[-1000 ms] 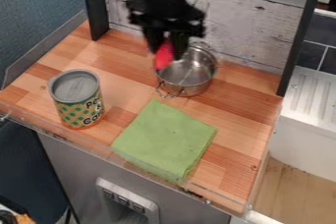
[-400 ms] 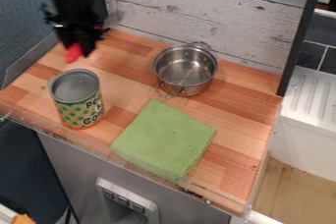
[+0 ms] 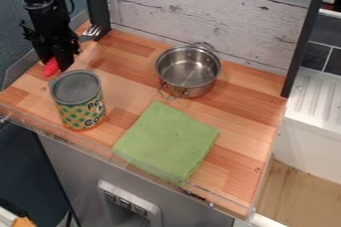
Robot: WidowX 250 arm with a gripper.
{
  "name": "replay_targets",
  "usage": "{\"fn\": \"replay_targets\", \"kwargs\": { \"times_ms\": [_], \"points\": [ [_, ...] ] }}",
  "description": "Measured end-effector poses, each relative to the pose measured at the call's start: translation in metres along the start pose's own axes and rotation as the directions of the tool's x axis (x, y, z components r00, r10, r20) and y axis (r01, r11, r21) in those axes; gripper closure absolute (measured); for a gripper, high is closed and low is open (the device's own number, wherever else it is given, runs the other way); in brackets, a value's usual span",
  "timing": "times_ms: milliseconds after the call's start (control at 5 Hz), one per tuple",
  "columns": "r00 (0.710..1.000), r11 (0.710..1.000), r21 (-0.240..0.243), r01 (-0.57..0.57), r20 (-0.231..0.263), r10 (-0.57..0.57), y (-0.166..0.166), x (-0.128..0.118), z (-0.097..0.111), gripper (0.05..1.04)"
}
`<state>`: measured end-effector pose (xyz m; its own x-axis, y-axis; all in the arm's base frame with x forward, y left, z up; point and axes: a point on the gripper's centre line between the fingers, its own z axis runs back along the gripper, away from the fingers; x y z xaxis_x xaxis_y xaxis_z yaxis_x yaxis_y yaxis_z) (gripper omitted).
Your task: Move the red fork to the left side of the table
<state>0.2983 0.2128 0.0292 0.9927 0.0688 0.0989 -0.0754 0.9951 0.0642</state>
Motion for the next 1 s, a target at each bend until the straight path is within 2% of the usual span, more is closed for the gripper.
{"fn": "replay_targets", "kwargs": {
  "times_ms": [200,400,600,800,1000],
  "points": [
    [1.000,1.000,0.011,0.009,-0.021,-0.009,0.001,-0.003,-0.004,0.651],
    [0.999,1.000,-0.001,0.013,-0.039,-0.013,-0.002,-0.010,-0.009,0.651],
    [0.997,0.998,-0.007,0.065,-0.045,-0.065,-0.010,-0.023,-0.012,0.651],
    [0.997,0.998,0.017,0.064,-0.037,-0.063,-0.010,-0.026,-0.006,0.580],
    [0.998,0.998,0.023,0.051,-0.049,-0.050,-0.010,-0.026,-0.005,0.271]
  ]
}}
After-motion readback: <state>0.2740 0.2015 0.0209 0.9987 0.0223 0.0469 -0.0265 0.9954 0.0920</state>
